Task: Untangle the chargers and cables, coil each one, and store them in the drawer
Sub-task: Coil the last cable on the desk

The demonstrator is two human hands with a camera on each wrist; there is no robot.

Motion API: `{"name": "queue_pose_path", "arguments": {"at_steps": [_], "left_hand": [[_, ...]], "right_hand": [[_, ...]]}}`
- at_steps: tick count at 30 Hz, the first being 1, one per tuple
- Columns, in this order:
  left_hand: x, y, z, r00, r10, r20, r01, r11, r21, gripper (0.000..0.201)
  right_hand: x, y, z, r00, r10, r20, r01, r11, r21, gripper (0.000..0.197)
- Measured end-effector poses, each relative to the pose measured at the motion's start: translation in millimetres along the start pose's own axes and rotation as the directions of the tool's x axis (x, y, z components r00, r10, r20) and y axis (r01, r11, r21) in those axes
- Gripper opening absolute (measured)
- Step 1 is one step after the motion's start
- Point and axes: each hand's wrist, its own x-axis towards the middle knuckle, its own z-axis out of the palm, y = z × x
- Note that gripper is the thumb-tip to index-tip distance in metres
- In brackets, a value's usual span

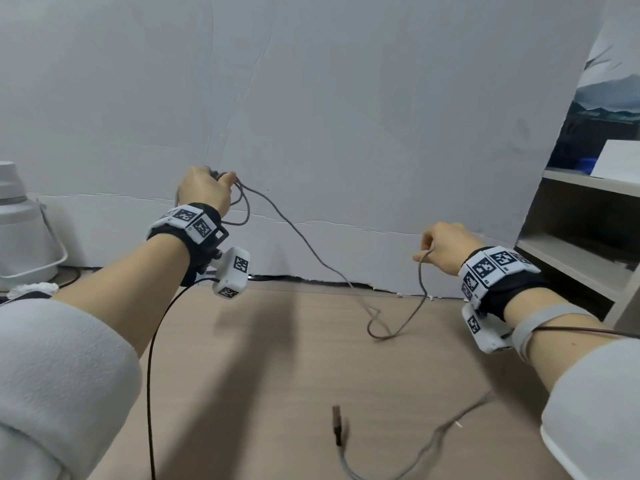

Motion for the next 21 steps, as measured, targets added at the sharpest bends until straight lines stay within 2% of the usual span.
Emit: {"name": "queue_pose_path", "arguments": {"at_steps": [1, 3, 4, 6, 8, 11, 12, 14, 15, 16, 17, 19, 21], "left_hand": [[-3.0, 2.1, 2.4, 1.000, 0.017, 0.017, -0.017, 1.000, -0.007, 0.037], [-11.1, 8.7, 7.4, 0.997, 0.058, 0.059, -0.056, 0.998, -0.041, 0.038], [-15.5, 13.2, 9.5, 0.993, 0.084, 0.081, -0.079, 0.994, -0.071, 0.038], [-22.2, 22.3, 13.5, 0.984, 0.131, 0.119, -0.113, 0.983, -0.145, 0.036], [-29.6, 33.9, 15.1, 0.972, 0.178, 0.155, -0.140, 0.963, -0.231, 0.035], [-43.3, 51.1, 15.0, 0.953, 0.204, 0.226, -0.106, 0.918, -0.381, 0.039], [-46.1, 54.5, 14.2, 0.944, 0.188, 0.273, -0.044, 0.887, -0.459, 0.039], [-47.1, 54.0, 11.8, 0.918, 0.144, 0.369, 0.116, 0.793, -0.598, 0.039], [-45.3, 49.7, 10.9, 0.919, 0.102, 0.381, 0.181, 0.749, -0.638, 0.039], [-42.8, 43.4, 9.7, 0.930, 0.039, 0.365, 0.232, 0.708, -0.667, 0.040], [-39.5, 34.9, 9.3, 0.943, -0.044, 0.330, 0.272, 0.672, -0.689, 0.040], [-34.7, 14.8, 10.9, 0.949, -0.211, 0.235, 0.316, 0.636, -0.704, 0.040], [-35.0, -3.8, 15.6, 0.935, -0.321, 0.150, 0.335, 0.664, -0.668, 0.039]], "right_hand": [[-0.6, -4.0, 0.2, 0.999, -0.007, 0.038, 0.009, 0.999, -0.052, 0.037], [-1.9, -19.6, 0.9, 0.983, -0.041, 0.177, 0.068, 0.986, -0.151, 0.075], [-3.0, -30.7, 0.5, 0.970, -0.082, 0.229, 0.116, 0.983, -0.139, 0.089], [-3.5, -54.7, -2.4, 0.952, -0.196, 0.237, 0.195, 0.980, 0.027, 0.099], [-1.9, -78.2, -3.1, 0.950, -0.290, 0.117, 0.259, 0.940, 0.223, 0.097], [1.0, -106.3, 2.4, 0.954, -0.295, -0.055, 0.289, 0.851, 0.439, 0.089], [2.6, -112.1, 7.4, 0.959, -0.271, -0.084, 0.275, 0.817, 0.507, 0.079], [6.3, -115.7, 19.2, 0.962, -0.232, -0.143, 0.269, 0.731, 0.627, 0.042], [6.3, -115.1, 24.7, 0.960, -0.212, -0.181, 0.278, 0.663, 0.695, 0.023], [6.2, -112.3, 29.2, 0.956, -0.193, -0.219, 0.292, 0.584, 0.758, 0.016], [5.6, -107.5, 33.2, 0.955, -0.170, -0.243, 0.297, 0.530, 0.794, 0.018], [2.8, -95.2, 37.8, 0.953, -0.131, -0.273, 0.301, 0.508, 0.807, 0.020], [-0.6, -84.6, 39.1, 0.942, -0.118, -0.313, 0.327, 0.523, 0.787, 0.019]]}}
